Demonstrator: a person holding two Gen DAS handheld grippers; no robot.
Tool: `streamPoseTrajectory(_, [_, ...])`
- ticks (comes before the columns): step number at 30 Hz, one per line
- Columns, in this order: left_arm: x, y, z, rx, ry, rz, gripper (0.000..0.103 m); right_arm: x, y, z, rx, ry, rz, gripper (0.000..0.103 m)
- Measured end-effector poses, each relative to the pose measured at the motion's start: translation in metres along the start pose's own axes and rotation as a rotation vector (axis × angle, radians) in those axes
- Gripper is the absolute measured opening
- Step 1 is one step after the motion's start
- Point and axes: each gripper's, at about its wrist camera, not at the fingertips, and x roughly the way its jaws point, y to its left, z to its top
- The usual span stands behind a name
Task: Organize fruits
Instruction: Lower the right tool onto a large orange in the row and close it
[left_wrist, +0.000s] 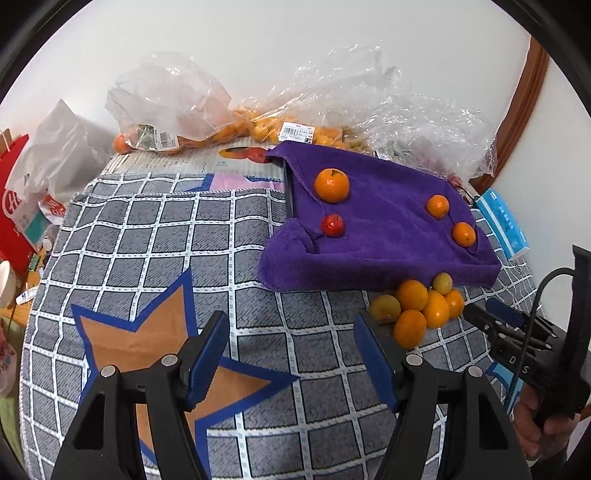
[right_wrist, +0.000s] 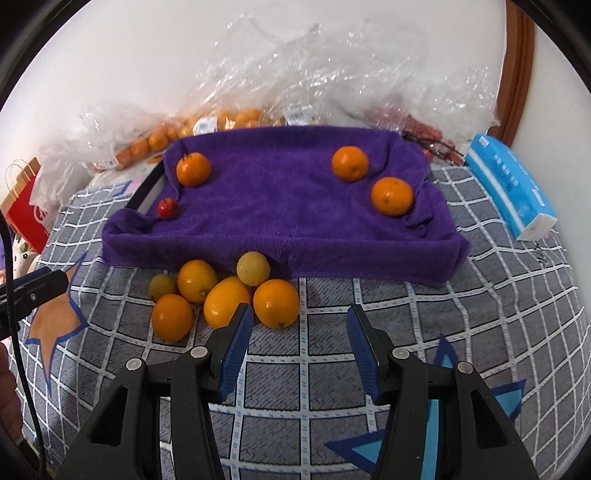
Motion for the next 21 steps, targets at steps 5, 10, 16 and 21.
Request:
streamPoseTrajectory(5, [0.010, 0.005, 0.004, -0.002, 0.011, -0.018, 0.068, 0.015, 0.004, 0.003, 0.000, 0.030, -0.003, 0.052])
streamPoseTrajectory(10, [0.017, 0.009, 0.007, -0.003, 0.017, -0.034, 0.068, 0.020, 0.005, 0.008, 0.005, 0.030, -0.007, 0.052])
streamPoseTrajectory(16, [0.024, 0.011, 0.011, -0.003, 0.027, -0.047, 0.068, 0.026, 0.006, 0.011, -0.005, 0.034, -0.008, 0.053])
streamPoseTrajectory(21, [0.028, 0.012, 0.012, -0.008, 0.032, -0.055, 0.068, 0.034, 0.007, 0.009, -0.008, 0.051, -0.005, 0.056])
